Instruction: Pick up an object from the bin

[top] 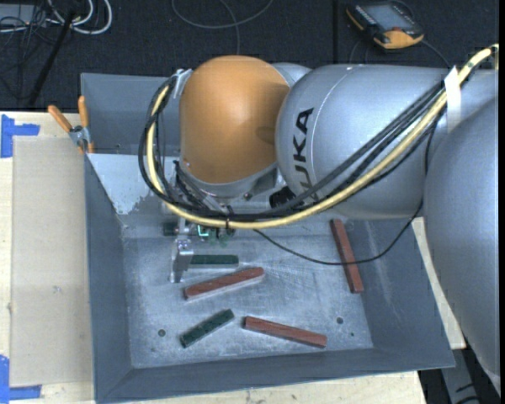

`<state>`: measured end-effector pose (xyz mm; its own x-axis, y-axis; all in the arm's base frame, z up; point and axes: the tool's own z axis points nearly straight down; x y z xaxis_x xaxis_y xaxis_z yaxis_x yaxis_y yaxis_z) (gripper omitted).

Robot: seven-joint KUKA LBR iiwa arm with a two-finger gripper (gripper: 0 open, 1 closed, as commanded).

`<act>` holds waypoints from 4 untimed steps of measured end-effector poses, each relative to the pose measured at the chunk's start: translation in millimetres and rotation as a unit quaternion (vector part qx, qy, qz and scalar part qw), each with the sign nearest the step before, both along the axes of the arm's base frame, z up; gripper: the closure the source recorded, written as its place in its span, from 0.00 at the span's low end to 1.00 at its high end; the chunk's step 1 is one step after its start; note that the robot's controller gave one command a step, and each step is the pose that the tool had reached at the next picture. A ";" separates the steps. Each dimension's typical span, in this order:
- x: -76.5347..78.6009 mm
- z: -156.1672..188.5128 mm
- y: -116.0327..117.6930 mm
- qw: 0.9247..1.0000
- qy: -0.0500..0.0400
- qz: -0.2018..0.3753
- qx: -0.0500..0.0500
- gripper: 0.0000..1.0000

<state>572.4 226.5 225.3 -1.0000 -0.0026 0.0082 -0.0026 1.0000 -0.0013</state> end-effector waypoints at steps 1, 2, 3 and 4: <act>1.9 4.7 -1.2 1.000 -0.004 -0.002 0.001 0.00; 11.4 -152.0 -32.6 0.999 -0.005 0.041 0.001 1.00; 12.7 -153.3 -33.7 0.999 -0.005 0.040 0.002 0.00; 12.7 -153.3 -33.7 0.999 -0.005 0.039 0.002 0.00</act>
Offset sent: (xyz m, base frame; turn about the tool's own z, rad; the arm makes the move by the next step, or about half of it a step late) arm 0.0111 -0.0340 -0.1553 -0.0821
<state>585.1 192.7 72.0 -0.9967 -0.0809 -0.0026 -0.0809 0.9967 0.0019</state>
